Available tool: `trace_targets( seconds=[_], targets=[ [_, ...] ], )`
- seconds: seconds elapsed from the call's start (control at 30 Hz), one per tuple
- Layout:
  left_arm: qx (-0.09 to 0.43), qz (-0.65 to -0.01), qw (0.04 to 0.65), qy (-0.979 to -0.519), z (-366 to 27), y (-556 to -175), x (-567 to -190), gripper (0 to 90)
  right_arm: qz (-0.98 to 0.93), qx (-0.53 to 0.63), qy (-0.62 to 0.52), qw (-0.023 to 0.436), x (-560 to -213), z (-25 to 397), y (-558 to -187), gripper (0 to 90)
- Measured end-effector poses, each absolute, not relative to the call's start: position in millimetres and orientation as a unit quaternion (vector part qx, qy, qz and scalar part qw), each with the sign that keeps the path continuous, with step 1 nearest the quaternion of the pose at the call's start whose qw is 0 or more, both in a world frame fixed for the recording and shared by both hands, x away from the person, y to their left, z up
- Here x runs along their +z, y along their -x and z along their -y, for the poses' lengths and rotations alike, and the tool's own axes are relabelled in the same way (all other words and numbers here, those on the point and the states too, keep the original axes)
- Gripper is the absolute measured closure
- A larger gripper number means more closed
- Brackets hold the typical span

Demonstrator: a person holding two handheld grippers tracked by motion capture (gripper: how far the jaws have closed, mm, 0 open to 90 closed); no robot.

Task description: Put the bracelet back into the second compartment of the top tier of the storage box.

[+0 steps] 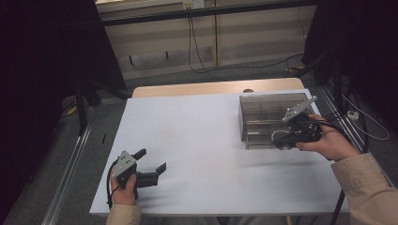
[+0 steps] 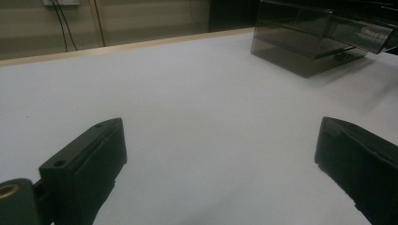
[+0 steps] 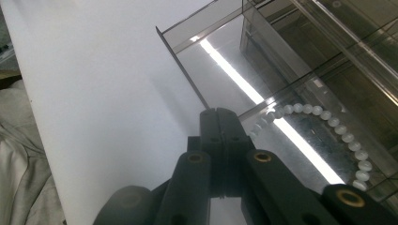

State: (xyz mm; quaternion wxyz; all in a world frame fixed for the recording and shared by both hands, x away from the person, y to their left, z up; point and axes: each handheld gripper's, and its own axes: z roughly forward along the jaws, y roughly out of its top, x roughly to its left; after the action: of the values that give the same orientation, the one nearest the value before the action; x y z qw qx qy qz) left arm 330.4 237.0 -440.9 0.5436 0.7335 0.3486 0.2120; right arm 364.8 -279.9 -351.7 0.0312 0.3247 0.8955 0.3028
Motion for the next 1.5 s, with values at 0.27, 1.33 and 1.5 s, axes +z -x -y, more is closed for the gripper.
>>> trace_targets(
  seconds=[0.27,1.33,1.5],
  targets=[
    [0.213,-0.349,0.543,-0.734,-237,-330,-441,2.7,-0.897,0.303,-0.321,0.027,-354,279,-362,90.0],
    [0.214,-0.347,0.541,-0.736,-238,-330,-441,2.7,-0.901,0.295,-0.318,0.020,-362,277,-360,90.0],
    [0.214,-0.346,0.541,-0.736,-238,-330,-441,2.7,-0.901,0.294,-0.319,0.020,-363,277,-360,90.0]
  ],
)
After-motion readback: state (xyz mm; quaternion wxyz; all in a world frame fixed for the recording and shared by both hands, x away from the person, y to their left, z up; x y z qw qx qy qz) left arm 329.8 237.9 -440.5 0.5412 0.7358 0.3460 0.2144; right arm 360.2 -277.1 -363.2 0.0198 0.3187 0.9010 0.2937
